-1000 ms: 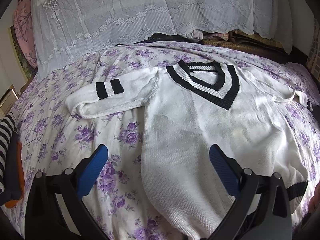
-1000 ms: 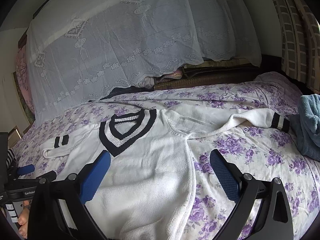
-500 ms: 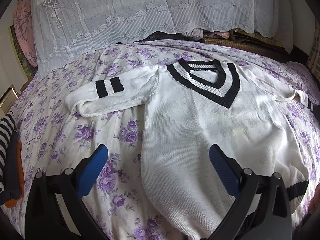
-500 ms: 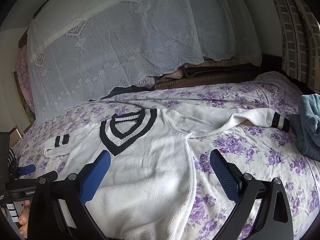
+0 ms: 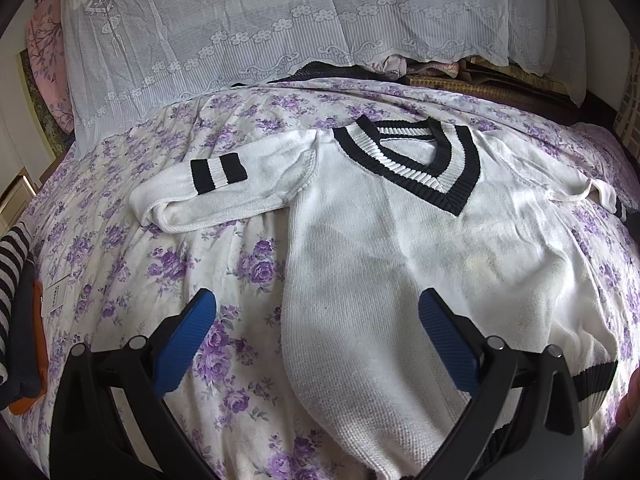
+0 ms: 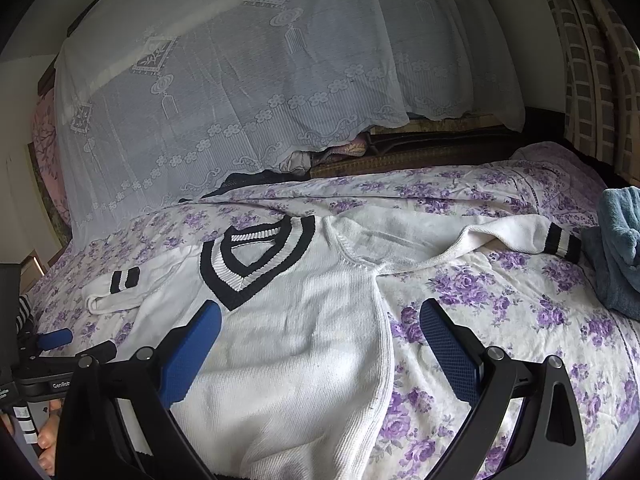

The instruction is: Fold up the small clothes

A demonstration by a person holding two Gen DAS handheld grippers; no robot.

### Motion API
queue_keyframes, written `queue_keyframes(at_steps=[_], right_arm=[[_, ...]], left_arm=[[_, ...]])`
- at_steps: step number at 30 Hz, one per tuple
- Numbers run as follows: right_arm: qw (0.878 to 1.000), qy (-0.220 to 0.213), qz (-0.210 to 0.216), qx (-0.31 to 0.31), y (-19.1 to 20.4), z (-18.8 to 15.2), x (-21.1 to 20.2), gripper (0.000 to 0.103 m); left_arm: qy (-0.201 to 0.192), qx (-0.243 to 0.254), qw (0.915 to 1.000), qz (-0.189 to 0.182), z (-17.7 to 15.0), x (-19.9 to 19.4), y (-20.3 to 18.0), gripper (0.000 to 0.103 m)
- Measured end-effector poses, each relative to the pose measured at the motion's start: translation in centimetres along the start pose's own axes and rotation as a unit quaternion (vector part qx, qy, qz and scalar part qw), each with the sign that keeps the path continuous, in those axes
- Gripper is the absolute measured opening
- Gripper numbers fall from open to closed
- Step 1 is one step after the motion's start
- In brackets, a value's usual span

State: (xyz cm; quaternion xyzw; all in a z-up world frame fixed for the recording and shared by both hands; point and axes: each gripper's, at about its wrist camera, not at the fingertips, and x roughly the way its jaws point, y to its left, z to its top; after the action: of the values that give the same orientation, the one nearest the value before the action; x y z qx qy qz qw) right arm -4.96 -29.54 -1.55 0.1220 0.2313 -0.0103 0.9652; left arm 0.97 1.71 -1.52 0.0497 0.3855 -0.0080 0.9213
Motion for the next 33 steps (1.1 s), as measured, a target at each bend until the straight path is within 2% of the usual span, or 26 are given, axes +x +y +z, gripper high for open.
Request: queue_keyframes(at_steps=[28, 33], right_arm=[[1.000, -0.001, 0.002, 0.006, -0.05, -0.16, -0.14, 0.100], [1.000, 0.006, 0.003, 0.005, -0.04, -0.36, -0.05, 0.100]], left_arm=[[0.002, -0.001, 1.0000, 0.000, 0.02, 0.04, -0.13, 0.099], [0.007, -0.002, 0.9999, -0.012, -0.91, 0.17, -0.11, 0.099]])
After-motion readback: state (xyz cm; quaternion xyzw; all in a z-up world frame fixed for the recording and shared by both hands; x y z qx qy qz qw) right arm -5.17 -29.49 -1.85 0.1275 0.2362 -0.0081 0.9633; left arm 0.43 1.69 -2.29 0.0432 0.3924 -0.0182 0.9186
